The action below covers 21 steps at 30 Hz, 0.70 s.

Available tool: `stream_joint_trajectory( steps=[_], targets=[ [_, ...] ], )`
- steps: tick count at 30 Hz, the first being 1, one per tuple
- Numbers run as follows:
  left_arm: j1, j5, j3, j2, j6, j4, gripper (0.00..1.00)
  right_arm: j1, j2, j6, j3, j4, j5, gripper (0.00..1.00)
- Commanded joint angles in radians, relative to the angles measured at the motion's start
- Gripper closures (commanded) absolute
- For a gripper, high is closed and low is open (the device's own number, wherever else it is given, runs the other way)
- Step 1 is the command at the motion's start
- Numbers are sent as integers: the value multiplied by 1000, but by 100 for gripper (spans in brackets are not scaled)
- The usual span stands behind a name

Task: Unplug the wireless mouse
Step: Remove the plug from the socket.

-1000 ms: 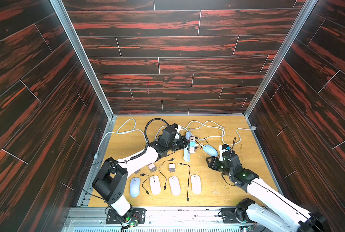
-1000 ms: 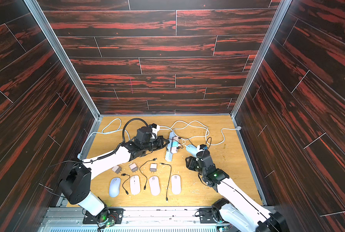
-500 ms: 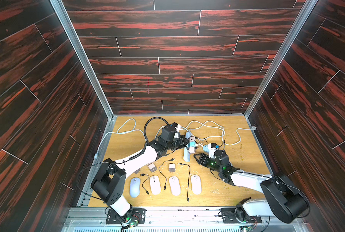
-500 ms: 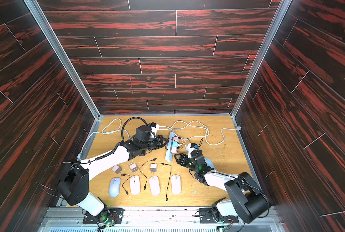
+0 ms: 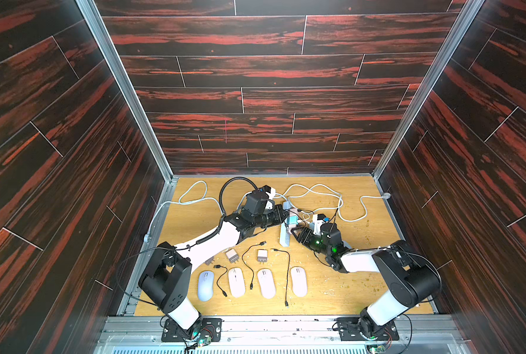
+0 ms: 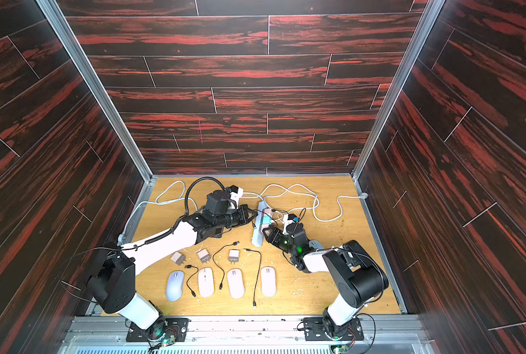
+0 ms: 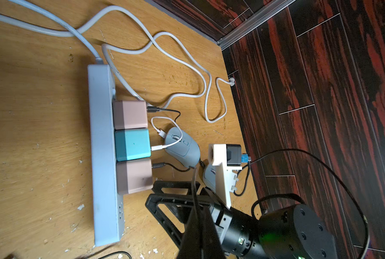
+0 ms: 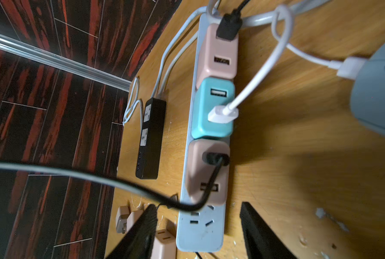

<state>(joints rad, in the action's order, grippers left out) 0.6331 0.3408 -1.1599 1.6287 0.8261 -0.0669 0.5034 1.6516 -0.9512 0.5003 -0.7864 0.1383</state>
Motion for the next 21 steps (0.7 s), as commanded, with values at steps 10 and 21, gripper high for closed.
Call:
stream_joint_trajectory(
  steps=[10, 21],
  targets=[
    [-5, 8, -21, -34, -12, 19, 100, -25, 119, -49, 56, -129, 109, 52],
    [-6, 15, -13, -33, -13, 20, 100, -32, 171, -74, 71, -153, 123, 60]
  ],
)
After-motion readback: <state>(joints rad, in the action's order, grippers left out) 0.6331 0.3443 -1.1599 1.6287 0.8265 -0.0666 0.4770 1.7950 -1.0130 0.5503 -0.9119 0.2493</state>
